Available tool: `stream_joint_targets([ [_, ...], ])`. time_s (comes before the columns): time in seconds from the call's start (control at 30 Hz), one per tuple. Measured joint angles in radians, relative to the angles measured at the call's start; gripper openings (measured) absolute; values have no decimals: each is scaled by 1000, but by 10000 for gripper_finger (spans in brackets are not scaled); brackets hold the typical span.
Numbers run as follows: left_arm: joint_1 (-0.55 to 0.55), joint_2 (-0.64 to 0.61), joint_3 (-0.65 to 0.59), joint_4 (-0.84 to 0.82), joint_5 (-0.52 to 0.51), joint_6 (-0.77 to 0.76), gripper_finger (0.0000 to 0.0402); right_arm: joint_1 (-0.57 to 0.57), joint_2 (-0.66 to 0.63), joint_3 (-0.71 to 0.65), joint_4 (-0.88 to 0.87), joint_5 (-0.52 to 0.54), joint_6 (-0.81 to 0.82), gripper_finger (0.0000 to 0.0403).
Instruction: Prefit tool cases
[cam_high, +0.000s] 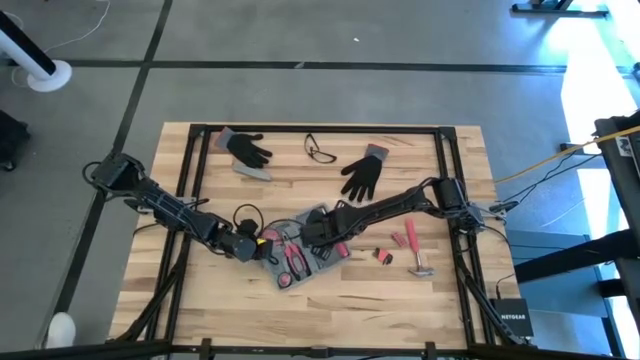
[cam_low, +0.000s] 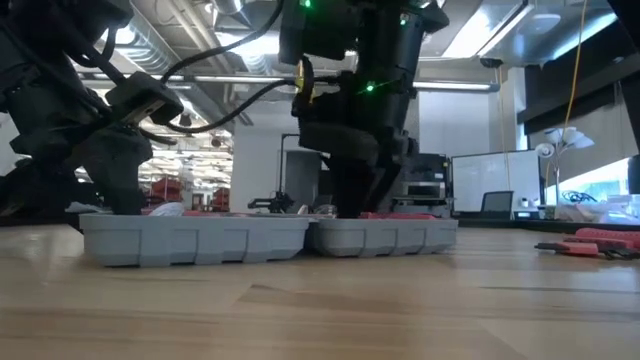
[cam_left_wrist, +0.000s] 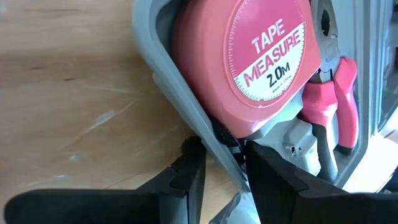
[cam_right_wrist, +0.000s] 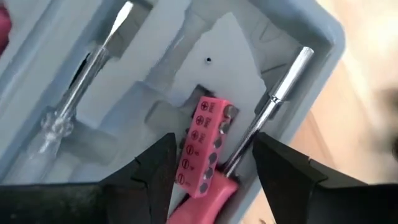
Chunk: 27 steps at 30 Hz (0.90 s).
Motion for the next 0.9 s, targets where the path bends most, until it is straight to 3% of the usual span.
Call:
stream_joint_targets([
  [0.2, 0, 0, 0, -2, 0, -11, 106, 9, 2, 70, 5, 9, -16, 202],
  [0.73, 0, 1, 0, 11, -1, -27, 106, 8, 46, 37, 9, -23, 56, 199],
  [0.9, 0, 1, -1, 14, -1, -27, 106, 5, 48, 37, 4, -7, 52, 136],
])
